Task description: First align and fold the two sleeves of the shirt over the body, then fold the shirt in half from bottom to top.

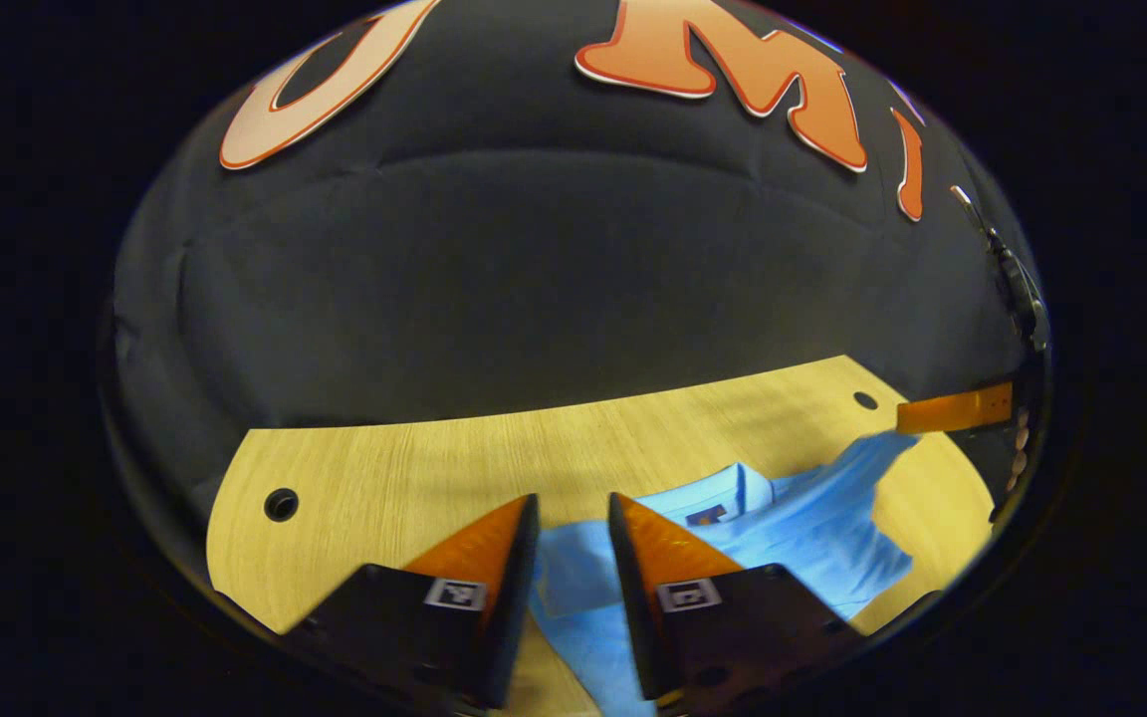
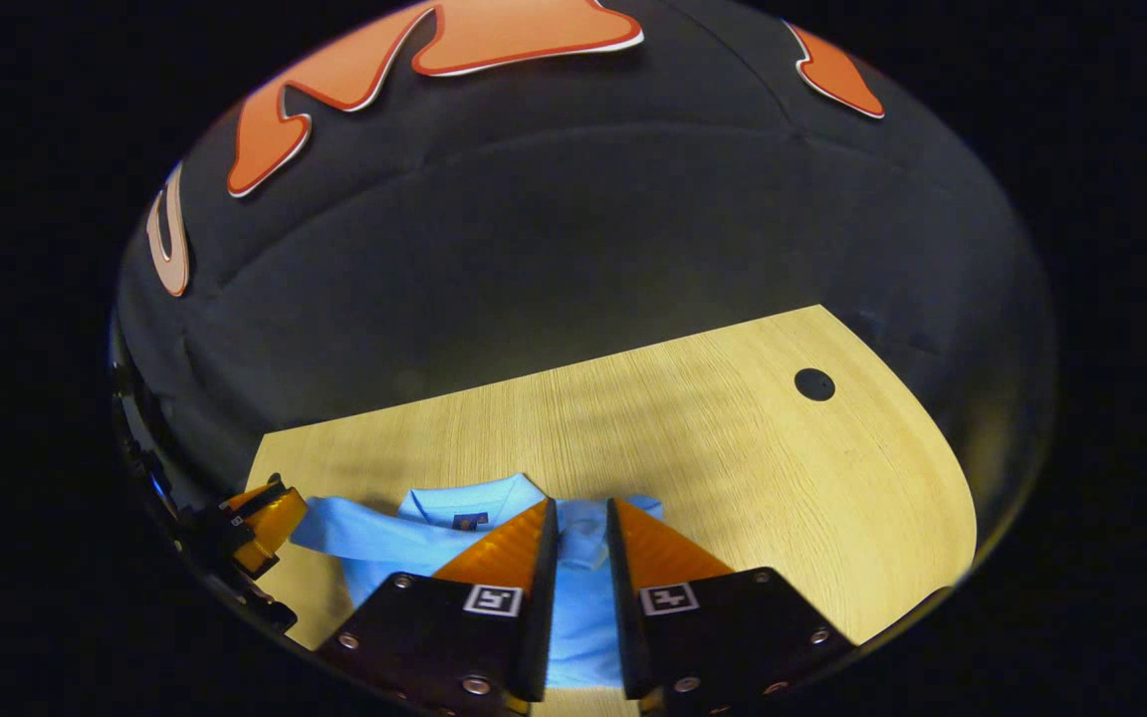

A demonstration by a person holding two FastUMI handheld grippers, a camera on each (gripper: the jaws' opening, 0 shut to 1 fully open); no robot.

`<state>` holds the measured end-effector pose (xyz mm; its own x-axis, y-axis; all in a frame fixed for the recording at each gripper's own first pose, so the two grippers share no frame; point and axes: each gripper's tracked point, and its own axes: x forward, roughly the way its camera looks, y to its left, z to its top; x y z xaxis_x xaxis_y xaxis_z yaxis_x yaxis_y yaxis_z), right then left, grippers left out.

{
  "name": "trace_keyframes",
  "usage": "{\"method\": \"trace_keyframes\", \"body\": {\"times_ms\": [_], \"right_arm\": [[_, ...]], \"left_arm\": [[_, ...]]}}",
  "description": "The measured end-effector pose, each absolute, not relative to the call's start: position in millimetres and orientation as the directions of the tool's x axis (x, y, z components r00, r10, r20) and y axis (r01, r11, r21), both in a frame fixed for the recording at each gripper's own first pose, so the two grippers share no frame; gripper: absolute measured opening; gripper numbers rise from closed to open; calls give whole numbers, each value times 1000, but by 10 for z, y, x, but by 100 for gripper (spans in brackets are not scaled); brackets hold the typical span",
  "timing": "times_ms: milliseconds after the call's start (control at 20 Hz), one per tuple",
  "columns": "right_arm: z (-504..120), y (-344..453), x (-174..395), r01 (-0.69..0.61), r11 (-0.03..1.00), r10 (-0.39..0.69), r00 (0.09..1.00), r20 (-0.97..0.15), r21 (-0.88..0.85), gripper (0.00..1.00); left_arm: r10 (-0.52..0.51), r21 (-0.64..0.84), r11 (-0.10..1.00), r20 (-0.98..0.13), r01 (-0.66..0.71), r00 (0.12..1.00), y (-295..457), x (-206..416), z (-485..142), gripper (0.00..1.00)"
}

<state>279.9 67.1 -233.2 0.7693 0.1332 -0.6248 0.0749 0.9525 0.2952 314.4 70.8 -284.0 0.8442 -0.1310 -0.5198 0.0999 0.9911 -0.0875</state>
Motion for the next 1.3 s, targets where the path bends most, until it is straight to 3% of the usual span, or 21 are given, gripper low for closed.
{"method": "trace_keyframes", "body": {"times_ms": [100, 150, 200, 250, 450, 650, 1300], "right_arm": [[-2210, 715, 2687, 40, 960, 142, 781, -608, 276, 54], [-2157, 742, 2638, 24, 961, 152, 784, -601, 275, 63], [-2092, 771, 2594, 2, 960, 168, 792, -586, 279, 63], [-2022, 792, 2528, -18, 960, 181, 799, -573, 278, 72], [-1679, 710, 2237, -76, 972, 180, 849, -496, 222, 82], [-1310, 613, 1878, -144, 977, 198, 892, -406, 160, 96], [-261, -52, 591, -221, 974, 224, 972, -71, 41, 97]], "left_arm": [[-125, -70, 992, -526, 104, 841, 756, 3047, -2760, 80], [-125, -71, 992, -519, 103, 846, 759, 2998, -2691, 81], [-119, -72, 993, -508, 96, 853, 776, 2940, -2608, 82], [-111, -75, 994, -498, 85, 860, 796, 2868, -2518, 84], [-76, -71, 996, -448, 49, 891, 802, 2550, -2133, 96], [-66, -73, 996, -348, 43, 935, 674, 2191, -1583, 96], [52, 2, 999, -10, -52, 999, -46, 363, 19, 97]]}}
